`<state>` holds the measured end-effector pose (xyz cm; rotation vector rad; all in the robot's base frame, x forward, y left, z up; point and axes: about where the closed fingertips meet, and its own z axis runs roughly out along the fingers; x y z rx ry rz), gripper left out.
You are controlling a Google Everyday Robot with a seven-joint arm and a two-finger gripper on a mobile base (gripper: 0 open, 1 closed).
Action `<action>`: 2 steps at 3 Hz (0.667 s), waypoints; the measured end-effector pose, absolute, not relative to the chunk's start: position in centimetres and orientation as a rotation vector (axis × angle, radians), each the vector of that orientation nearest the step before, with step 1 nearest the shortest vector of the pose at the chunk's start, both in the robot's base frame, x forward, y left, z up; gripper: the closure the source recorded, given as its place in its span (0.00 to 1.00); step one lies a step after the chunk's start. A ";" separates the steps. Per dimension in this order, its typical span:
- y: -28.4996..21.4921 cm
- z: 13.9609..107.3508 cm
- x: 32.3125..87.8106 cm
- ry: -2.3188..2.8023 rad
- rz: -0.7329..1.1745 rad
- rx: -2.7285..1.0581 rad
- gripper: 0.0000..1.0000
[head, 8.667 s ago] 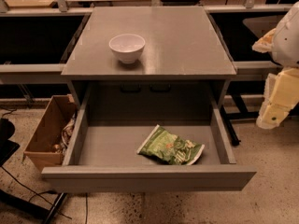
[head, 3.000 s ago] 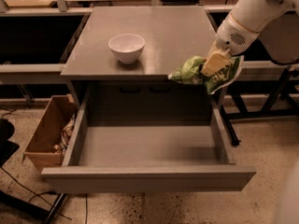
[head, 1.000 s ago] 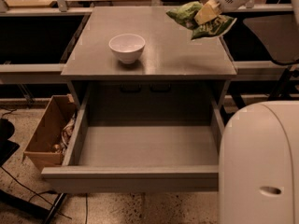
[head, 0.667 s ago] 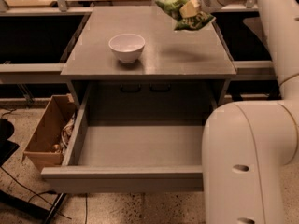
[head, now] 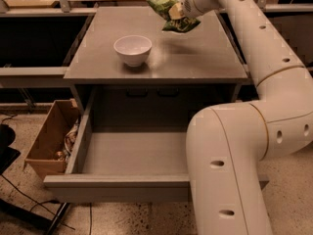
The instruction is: Pick green jalapeno chip bag from top drawer and place on counter
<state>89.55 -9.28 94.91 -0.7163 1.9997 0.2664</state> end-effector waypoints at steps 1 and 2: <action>-9.1 91.3 91.2 2.130 0.181 -0.626 1.00; -9.4 90.7 91.4 2.165 0.169 -0.575 0.85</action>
Offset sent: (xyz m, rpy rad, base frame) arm 0.0166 0.0018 -0.0385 -0.0544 0.0934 -0.1244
